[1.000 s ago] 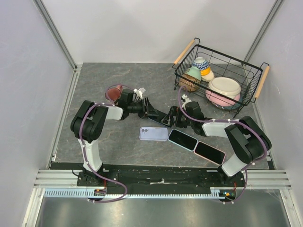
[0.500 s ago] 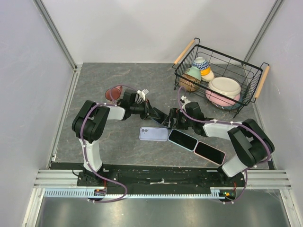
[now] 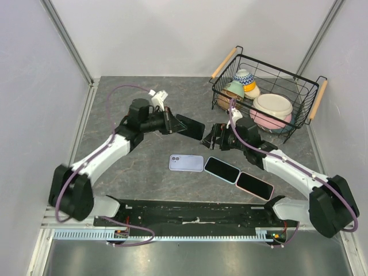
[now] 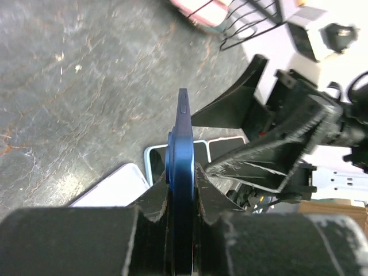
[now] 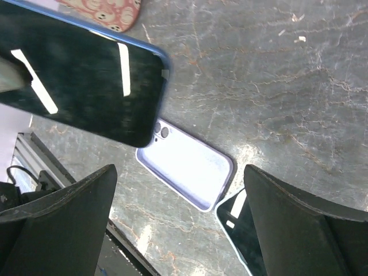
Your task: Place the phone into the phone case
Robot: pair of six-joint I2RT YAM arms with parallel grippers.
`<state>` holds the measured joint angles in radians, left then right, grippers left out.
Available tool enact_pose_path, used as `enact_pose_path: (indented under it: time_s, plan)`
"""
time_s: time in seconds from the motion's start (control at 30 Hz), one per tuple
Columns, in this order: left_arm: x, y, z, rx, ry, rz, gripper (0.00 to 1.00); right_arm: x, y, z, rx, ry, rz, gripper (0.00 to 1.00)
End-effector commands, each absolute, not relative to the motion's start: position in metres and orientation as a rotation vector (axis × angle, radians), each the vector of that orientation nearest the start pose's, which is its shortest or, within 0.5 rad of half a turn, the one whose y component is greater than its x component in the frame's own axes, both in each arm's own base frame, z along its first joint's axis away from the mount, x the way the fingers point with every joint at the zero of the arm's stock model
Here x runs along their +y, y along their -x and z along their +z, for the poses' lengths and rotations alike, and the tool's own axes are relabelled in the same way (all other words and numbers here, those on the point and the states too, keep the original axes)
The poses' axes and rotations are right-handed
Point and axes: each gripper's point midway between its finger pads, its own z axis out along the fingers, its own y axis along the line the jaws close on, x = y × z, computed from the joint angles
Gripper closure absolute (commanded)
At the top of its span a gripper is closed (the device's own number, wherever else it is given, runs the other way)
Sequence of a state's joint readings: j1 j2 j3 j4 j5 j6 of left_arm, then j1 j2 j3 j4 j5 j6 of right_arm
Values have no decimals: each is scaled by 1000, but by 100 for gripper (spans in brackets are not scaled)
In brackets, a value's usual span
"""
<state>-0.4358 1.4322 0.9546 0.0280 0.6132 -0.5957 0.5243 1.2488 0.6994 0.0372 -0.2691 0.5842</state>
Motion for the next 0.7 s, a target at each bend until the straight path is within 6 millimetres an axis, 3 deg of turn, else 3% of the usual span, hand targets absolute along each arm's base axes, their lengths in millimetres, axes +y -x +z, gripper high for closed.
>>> enact_pose_path:
  time_s: [0.0, 0.13, 0.17, 0.2, 0.27, 0.33, 0.47, 0.67]
  plan:
    - [-258, -284, 237, 2009, -289, -1182, 98, 249, -274, 187, 2083, 213, 1009, 2]
    - [-247, -255, 256, 1915, -300, -1225, 98, 260, -254, 227, 1952, 295, 1170, 2]
    - [-245, -246, 252, 1909, -304, -1241, 98, 262, -248, 240, 1905, 312, 1207, 2]
    - [-241, -237, 263, 1861, -312, -1255, 98, 263, -241, 242, 1888, 330, 1246, 2]
    - [-240, -223, 266, 1803, -330, -1296, 98, 270, -225, 259, 1805, 392, 1357, 2]
    - [-237, -208, 280, 1719, -349, -1348, 98, 272, -213, 264, 1751, 441, 1422, 2]
    - [-233, -190, 282, 1629, -355, -1405, 98, 276, -195, 269, 1695, 479, 1539, 2]
    - [-231, -174, 302, 1502, -385, -1464, 98, 275, -184, 259, 1683, 494, 1598, 6]
